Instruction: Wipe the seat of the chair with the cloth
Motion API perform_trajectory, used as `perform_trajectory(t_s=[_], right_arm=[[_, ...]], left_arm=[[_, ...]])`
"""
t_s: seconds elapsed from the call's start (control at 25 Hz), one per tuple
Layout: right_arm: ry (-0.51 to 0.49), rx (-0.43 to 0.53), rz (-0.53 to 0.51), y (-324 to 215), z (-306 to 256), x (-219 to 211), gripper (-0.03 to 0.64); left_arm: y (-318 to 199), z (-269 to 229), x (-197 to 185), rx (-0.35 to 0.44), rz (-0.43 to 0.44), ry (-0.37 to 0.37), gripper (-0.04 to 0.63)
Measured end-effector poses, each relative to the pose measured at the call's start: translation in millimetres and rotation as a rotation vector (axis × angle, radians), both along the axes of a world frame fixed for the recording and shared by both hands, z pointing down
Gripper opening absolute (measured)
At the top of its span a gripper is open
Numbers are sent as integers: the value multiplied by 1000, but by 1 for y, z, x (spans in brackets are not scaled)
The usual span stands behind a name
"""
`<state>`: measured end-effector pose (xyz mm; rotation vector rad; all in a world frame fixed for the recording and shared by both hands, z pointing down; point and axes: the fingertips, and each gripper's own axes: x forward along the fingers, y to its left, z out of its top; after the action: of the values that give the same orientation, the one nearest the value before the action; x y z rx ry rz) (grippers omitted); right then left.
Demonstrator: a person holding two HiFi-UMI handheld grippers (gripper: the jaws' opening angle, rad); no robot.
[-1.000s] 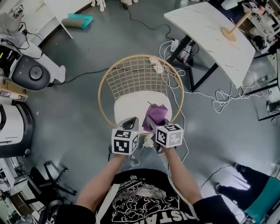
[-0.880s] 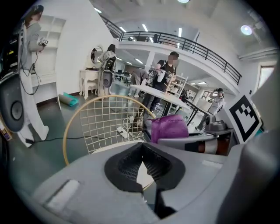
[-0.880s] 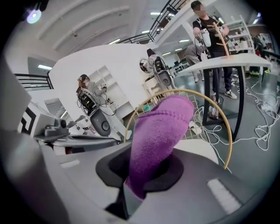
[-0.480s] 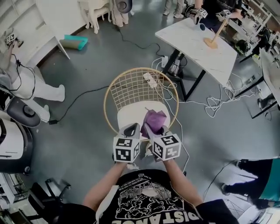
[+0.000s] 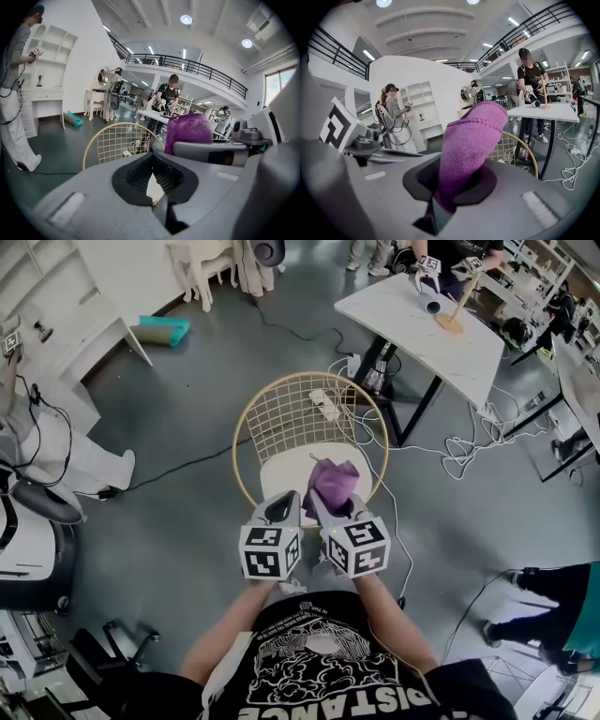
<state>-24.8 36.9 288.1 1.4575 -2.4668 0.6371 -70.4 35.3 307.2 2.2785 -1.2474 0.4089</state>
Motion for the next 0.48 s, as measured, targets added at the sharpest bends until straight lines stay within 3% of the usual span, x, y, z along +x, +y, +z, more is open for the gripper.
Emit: perform_trajectory(t_s=[0.48], right_arm=[[4,-7,-1,9,6,-14,55]], left_arm=[[9,0,-12,32,15,-27,0]])
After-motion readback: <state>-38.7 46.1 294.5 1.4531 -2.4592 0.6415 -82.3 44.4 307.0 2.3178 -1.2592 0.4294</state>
